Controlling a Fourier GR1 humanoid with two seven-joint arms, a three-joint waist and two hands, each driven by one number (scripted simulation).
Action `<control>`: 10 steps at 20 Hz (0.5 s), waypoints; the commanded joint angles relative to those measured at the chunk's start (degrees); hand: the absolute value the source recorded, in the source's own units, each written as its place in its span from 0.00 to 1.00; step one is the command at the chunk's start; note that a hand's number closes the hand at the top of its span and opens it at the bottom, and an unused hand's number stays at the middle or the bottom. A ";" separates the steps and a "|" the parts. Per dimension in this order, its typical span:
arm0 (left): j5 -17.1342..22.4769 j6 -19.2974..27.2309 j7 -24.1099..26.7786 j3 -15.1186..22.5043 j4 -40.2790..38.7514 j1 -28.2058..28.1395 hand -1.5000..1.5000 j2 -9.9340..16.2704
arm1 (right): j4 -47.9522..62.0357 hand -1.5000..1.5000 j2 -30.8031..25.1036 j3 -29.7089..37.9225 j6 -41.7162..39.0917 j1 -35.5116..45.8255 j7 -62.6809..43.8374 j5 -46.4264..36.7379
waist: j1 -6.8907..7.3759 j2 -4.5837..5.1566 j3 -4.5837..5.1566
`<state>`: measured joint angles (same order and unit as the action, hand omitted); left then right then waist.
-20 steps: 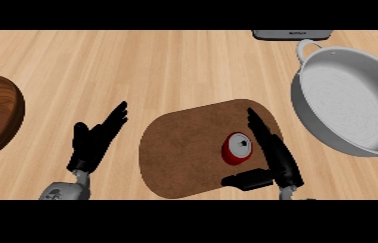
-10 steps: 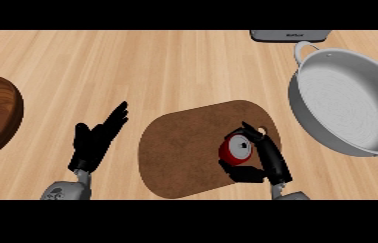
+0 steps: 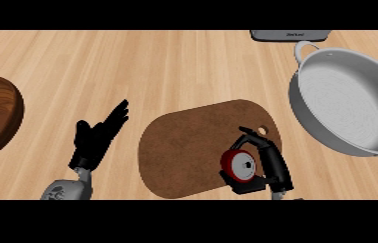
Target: Pick the can from the cutting board and place it in the pot
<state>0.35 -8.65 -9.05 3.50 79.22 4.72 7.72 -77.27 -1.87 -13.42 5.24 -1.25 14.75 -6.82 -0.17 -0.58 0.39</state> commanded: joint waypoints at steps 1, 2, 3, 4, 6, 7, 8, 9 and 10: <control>0.09 -0.50 1.05 -0.44 -0.68 -1.68 0.50 0.58 | -2.07 1.00 -10.08 9.58 -3.05 -7.42 7.95 5.09 | -1.42 0.43 -0.43; 1.24 -0.80 1.08 -2.18 -1.18 -0.84 0.50 1.44 | -2.01 1.00 -11.74 13.52 -1.91 -8.91 8.17 6.58 | -2.53 0.43 -0.43; -0.06 0.95 0.21 -0.98 0.38 -1.33 0.50 0.30 | -0.82 1.00 -15.28 17.57 -3.09 -10.84 10.36 8.34 | -3.90 0.20 -0.59; 0.19 1.30 0.72 -1.28 0.41 -2.68 0.50 0.04 | 0.34 1.00 -16.69 21.97 -2.67 -11.44 11.15 10.68 | -4.42 0.17 -0.67; 0.23 1.43 1.71 -1.42 0.84 -3.81 0.50 -0.02 | 2.39 1.00 -21.35 29.21 -5.15 -12.69 13.10 15.25 | -4.52 0.08 -0.69; -0.36 2.19 1.08 -0.83 -0.03 -2.10 0.50 -1.00 | 4.77 1.00 -24.09 31.34 -6.94 -13.86 15.89 15.59 | -4.37 0.42 -0.68; 0.43 1.15 1.97 -2.01 0.73 -3.78 0.50 0.61 | 5.10 1.00 -26.44 34.71 -9.86 -15.81 17.18 18.87 | -3.51 0.16 -0.59; -0.49 1.00 1.48 -0.37 0.30 -3.02 0.50 -0.22 | 8.13 1.00 -28.08 38.02 -13.04 -14.44 17.41 22.72 | -2.77 0.37 -0.61; -0.71 0.68 3.42 -0.38 -0.63 -2.87 0.50 -0.21 | 11.43 1.00 -29.60 39.52 -15.17 -16.02 21.54 22.68 | -2.19 0.49 -0.58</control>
<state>0.23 -7.68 -7.40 2.55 79.29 2.10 7.75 -72.26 -24.18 16.12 -3.52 -13.99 29.83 9.60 -3.21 -0.38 -0.13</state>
